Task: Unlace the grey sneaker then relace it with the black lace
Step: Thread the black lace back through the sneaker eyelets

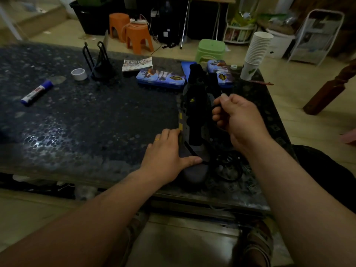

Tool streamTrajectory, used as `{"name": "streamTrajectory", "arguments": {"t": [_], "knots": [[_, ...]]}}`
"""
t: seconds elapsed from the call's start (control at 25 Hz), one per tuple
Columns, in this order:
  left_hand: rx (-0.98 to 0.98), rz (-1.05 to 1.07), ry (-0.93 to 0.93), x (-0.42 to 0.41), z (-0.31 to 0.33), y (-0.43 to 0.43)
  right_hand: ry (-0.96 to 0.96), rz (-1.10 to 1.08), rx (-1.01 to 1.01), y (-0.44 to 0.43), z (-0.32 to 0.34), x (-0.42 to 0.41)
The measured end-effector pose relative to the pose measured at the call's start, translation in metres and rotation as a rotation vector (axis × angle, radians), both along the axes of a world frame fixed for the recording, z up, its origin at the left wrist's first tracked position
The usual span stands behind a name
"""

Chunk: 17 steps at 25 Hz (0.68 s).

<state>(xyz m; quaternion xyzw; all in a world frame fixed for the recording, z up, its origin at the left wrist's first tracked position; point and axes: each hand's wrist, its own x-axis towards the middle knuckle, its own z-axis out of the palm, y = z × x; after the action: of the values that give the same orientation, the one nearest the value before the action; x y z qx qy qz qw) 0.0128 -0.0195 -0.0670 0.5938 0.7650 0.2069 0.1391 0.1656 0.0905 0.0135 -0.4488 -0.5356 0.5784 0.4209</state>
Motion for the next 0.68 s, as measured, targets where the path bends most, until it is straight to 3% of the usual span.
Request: {"name": "streamTrajectory", "arguments": {"t": [0.08, 0.16, 0.2, 0.32, 0.44, 0.56, 0.68], "knots": [[-0.009, -0.003, 0.005, 0.001, -0.003, -0.001, 0.189, -0.059, 0.04, 0.009, 0.01, 0.005], [-0.018, -0.011, -0.056, -0.001, -0.005, -0.003, 0.229, 0.003, 0.055, 0.015, 0.019, 0.012], [-0.008, -0.009, -0.106, -0.003, -0.006, -0.002, 0.142, 0.058, 0.037, 0.015, 0.019, 0.013], [0.165, 0.017, -0.306, -0.01, 0.0, 0.009, -0.377, 0.142, -0.013, 0.005, -0.005, 0.016], [0.268, -0.03, -0.278, -0.012, 0.02, 0.03, -0.681, 0.292, 0.002, -0.003, -0.022, 0.026], [0.187, -0.113, -0.111, -0.002, 0.031, 0.041, -0.754, 0.393, 0.059, -0.012, -0.029, 0.032], [0.131, -0.095, -0.135, 0.006, 0.032, 0.048, -0.652, 0.375, 0.111, -0.014, -0.03, 0.032]]}}
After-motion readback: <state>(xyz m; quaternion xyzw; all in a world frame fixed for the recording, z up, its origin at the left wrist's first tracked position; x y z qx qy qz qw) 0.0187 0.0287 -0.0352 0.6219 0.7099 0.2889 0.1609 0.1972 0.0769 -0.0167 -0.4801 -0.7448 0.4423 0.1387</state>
